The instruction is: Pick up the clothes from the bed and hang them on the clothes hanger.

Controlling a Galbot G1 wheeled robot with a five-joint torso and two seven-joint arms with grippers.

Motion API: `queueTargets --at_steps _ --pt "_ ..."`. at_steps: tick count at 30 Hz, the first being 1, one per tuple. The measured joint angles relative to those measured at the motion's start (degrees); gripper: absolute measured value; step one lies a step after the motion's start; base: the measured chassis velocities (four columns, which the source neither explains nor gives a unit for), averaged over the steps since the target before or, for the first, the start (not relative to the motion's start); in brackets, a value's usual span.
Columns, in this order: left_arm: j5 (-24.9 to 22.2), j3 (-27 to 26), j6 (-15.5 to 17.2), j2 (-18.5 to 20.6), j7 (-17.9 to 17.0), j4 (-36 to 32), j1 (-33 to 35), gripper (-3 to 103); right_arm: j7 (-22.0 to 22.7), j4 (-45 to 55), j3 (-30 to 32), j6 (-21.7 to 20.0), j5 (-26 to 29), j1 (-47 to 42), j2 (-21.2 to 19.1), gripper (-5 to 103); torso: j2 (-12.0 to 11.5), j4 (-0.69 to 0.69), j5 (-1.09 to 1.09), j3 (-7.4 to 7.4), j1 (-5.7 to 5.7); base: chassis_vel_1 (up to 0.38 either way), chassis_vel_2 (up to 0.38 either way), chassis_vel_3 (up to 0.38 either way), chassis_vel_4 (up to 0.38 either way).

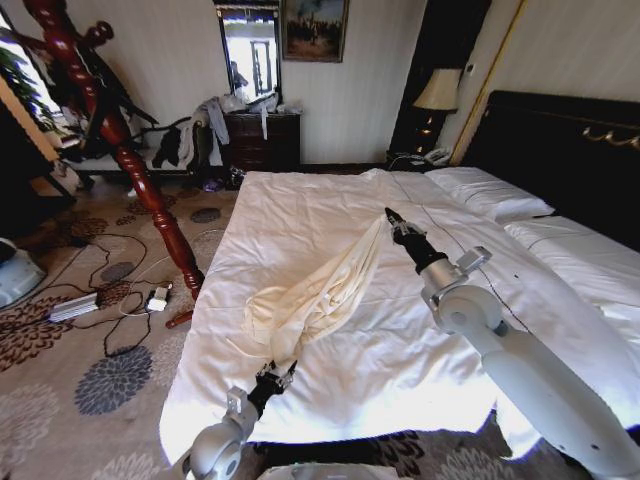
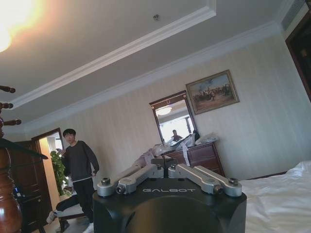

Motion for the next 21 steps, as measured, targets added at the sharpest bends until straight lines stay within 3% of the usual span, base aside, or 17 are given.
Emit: queueTargets --at_steps 3,6,9,14,19,20,21 --pt "-0.9 -1.3 0.3 0.7 0.0 -1.6 0.9 24 0.0 -0.3 0.2 0.0 -0.3 -0.2 0.0 0 0.0 0.0 -0.01 0.0 0.0 0.0 0.0 0.0 0.0" --pt "-2.1 -2.4 0.9 1.5 -0.3 -3.3 1.4 19 0.0 -0.7 0.3 0.1 -0.4 -0.2 0.0 0 0.0 0.0 0.0 0.0 0.0 0.0 0.0 0.0 0.0" --pt "-5.6 -5.6 2.3 3.5 -1.4 -7.5 1.7 3 0.1 -0.9 0.8 0.1 -0.5 -0.1 -0.2 0 0.0 0.0 0.0 0.0 0.0 0.0 0.0 0.0 0.0" --pt "-10.7 -11.2 4.0 6.2 -2.8 -13.0 0.5 1 0.3 -0.9 1.5 0.1 0.0 0.0 -0.8 0 0.0 0.02 -0.01 0.0 0.0 0.0 0.0 0.0 0.0" --pt "-24.6 -22.3 7.9 14.3 -7.0 -20.7 -8.7 0 1.3 -0.2 3.3 -0.3 2.6 0.2 -2.7 0 0.0 -0.02 0.0 0.0 0.0 0.0 0.0 0.0 0.0" --pt "-24.6 -22.3 7.9 14.3 -7.0 -20.7 -8.7 0 1.3 -0.2 3.3 -0.3 2.6 0.2 -2.7 0 0.0 -0.02 0.0 0.0 0.0 0.0 0.0 0.0 0.0" --pt "-27.6 -24.5 8.5 16.0 -7.6 -21.5 -10.9 0 1.4 -0.1 3.7 -0.3 3.7 0.4 -3.0 0 0.0 -0.02 0.0 0.01 0.0 0.0 0.0 0.0 0.0"
